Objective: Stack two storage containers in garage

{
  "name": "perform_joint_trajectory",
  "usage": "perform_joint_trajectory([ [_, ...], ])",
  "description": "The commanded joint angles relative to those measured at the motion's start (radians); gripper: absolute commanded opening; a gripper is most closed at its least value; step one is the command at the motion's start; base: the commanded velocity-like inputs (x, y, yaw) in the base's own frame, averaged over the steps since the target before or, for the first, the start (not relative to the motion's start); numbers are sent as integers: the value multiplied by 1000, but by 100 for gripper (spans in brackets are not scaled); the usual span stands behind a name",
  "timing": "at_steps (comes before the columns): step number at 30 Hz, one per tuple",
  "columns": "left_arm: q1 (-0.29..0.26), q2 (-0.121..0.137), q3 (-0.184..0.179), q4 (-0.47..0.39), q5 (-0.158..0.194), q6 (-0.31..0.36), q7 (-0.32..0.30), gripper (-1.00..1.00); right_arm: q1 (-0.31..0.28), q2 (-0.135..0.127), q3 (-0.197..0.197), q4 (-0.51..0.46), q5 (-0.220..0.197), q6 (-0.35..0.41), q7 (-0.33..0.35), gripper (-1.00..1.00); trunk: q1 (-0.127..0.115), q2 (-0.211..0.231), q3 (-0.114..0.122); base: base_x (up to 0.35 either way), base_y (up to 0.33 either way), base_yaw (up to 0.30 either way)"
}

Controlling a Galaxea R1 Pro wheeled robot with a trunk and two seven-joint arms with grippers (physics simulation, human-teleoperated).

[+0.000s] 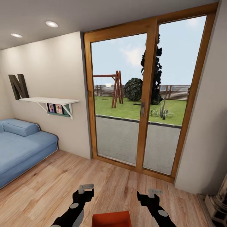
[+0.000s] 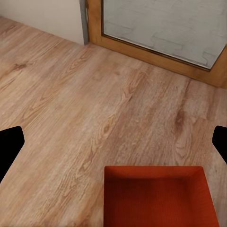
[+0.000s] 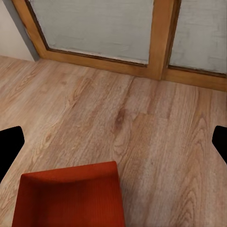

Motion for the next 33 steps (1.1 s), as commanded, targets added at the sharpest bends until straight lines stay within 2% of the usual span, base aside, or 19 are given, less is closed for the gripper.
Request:
perform_joint_trajectory([
  [1,0,-1,5,1,-3,-4,1,100,0,-1,5,1,-10,-4,-4,100,0,-1,0,0,0,0],
  [33,0,-1,8,1,-2,-4,0,100,0,-1,5,1,-10,-6,-4,100,0,-1,0,0,0,0],
])
